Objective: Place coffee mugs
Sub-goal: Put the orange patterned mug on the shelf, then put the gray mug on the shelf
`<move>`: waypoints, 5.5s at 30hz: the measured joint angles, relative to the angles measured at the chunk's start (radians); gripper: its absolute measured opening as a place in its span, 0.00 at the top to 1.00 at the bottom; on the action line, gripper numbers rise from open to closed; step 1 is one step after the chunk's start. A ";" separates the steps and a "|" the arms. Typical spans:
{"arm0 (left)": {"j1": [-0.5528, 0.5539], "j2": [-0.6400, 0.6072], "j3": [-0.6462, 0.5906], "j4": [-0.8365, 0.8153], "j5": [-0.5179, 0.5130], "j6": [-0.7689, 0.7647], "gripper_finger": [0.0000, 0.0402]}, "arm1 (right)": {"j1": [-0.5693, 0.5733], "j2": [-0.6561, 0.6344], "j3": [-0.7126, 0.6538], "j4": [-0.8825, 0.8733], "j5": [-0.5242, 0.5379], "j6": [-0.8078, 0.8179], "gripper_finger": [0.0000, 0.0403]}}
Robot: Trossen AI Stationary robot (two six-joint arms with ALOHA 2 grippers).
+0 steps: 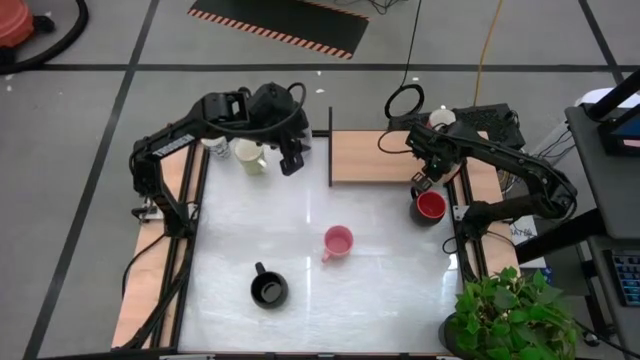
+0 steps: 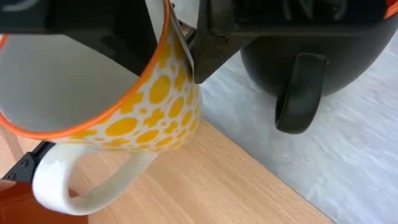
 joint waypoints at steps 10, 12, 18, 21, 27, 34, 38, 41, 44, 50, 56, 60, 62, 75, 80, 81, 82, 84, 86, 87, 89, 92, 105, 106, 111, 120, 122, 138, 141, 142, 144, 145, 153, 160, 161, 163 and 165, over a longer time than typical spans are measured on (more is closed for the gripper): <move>0.042 0.000 0.000 0.007 0.000 0.016 0.58 | 0.000 -0.001 0.000 0.005 0.043 -0.020 0.71; 0.047 0.000 0.000 0.007 0.000 0.016 0.58 | 0.000 -0.001 0.000 0.009 0.054 -0.031 0.71; 0.052 0.000 0.000 0.009 0.000 0.008 0.58 | 0.000 -0.001 0.001 0.017 0.072 -0.071 0.71; 0.051 0.000 0.000 0.018 0.000 -0.007 0.58 | 0.000 -0.001 0.001 0.028 0.075 -0.084 0.72; 0.051 0.000 0.000 0.023 0.000 -0.043 0.58 | 0.000 -0.001 0.001 0.071 0.123 -0.150 0.72; 0.039 0.000 0.000 0.022 0.000 -0.099 0.58 | 0.001 -0.001 0.001 0.106 0.172 -0.211 0.72; 0.024 0.000 0.000 0.022 0.001 -0.109 0.58 | 0.004 -0.001 0.007 0.098 0.171 -0.199 0.72; 0.016 0.000 0.000 0.022 0.001 -0.109 0.58 | 0.021 -0.001 0.043 0.076 0.151 -0.166 0.72; 0.015 0.000 0.000 0.021 0.001 -0.108 0.58 | 0.039 -0.003 0.094 0.073 0.094 -0.136 0.72; 0.026 0.000 0.000 0.020 -0.044 -0.086 0.58 | 0.063 -0.005 0.184 0.158 -0.025 -0.083 0.72; 0.088 0.034 0.001 -0.029 -0.020 -0.089 0.58 | 0.088 -0.006 0.199 0.289 -0.140 0.010 0.72; 0.136 0.072 0.001 -0.122 0.014 -0.093 0.58 | 0.121 -0.006 0.199 0.330 -0.204 0.083 0.72; 0.149 0.093 0.001 -0.138 -0.017 -0.083 0.58 | 0.140 -0.010 0.199 0.341 -0.245 0.130 0.72; 0.190 0.137 0.001 -0.082 -0.148 -0.124 0.58 | 0.310 -0.068 0.198 0.719 -0.306 0.449 0.72; 0.247 0.226 0.001 -0.159 -0.008 -0.093 0.58 | 0.346 -0.102 0.198 0.799 -0.298 0.507 0.72; 0.253 0.246 0.000 -0.181 0.000 -0.084 0.58 | 0.350 -0.104 0.198 0.807 -0.298 0.508 0.72; 0.260 0.265 0.001 -0.197 0.002 -0.076 0.58 | 0.354 -0.106 0.198 0.822 -0.297 0.509 0.72; 0.272 0.307 0.000 -0.233 0.002 -0.059 0.58 | 0.357 -0.111 0.198 0.815 -0.297 0.522 0.72; 0.279 0.347 0.000 -0.241 0.001 -0.057 0.58 | 0.358 -0.112 0.198 0.821 -0.297 0.553 0.72; 0.283 0.362 0.000 -0.240 0.001 -0.056 0.57 | 0.358 -0.112 0.198 0.821 -0.297 0.570 0.72; 0.285 0.386 0.000 -0.237 0.002 -0.049 0.57 | 0.357 -0.111 0.198 0.828 -0.297 0.598 0.72; 0.285 0.411 0.000 -0.225 0.001 -0.010 0.51 | 0.371 -0.112 0.198 0.857 -0.296 0.635 0.72; 0.284 0.521 0.000 -0.178 -0.047 0.095 0.21 | 0.512 -0.111 0.198 0.942 -0.037 0.662 0.72; 0.283 0.524 0.000 -0.162 -0.054 0.098 0.21 | 0.516 -0.111 0.198 0.947 -0.036 0.662 0.72; 0.283 0.525 0.000 -0.084 -0.070 0.114 0.33 | 0.536 -0.111 0.198 0.975 -0.034 0.688 0.72; 0.288 0.525 0.000 -0.065 -0.051 0.152 0.68 | 0.626 -0.111 0.198 1.003 0.022 0.691 0.72; 0.292 0.527 0.000 -0.087 -0.048 0.108 0.71 | 0.632 -0.111 0.198 1.003 0.036 0.683 0.72; 0.291 0.540 0.000 -0.045 -0.091 -0.002 0.24 | 0.621 -0.117 0.198 1.004 -0.147 0.643 0.72; 0.291 0.547 0.000 -0.021 -0.116 -0.002 0.25 | 0.638 -0.126 0.198 1.006 -0.172 0.650 0.72; 0.292 0.553 0.000 -0.023 -0.117 -0.003 0.26 | 0.644 -0.130 0.198 1.013 -0.172 0.647 0.72; 0.296 0.568 0.000 -0.039 -0.118 -0.003 0.32 | 0.655 -0.146 0.198 1.018 -0.174 0.629 0.72; 0.296 0.577 0.000 -0.047 -0.118 -0.004 0.35 | 0.658 -0.151 0.198 1.022 -0.174 0.617 0.72; 0.297 0.632 0.000 -0.125 -0.118 0.020 0.71 | 0.649 -0.238 0.198 1.028 -0.172 0.495 0.72; 0.269 0.519 0.000 -0.116 -0.197 0.088 0.94 | 0.621 -0.316 0.198 0.995 -0.166 0.435 0.72; 0.264 0.492 0.002 -0.120 -0.223 0.103 0.94 | 0.617 -0.324 0.198 0.988 -0.166 0.428 0.72; 0.263 0.449 0.002 -0.140 -0.260 0.141 0.94 | 0.608 -0.339 0.198 0.963 -0.164 0.416 0.72; 0.261 0.405 -0.002 -0.152 -0.278 0.202 0.94 | 0.597 -0.348 0.198 0.951 -0.164 0.404 0.72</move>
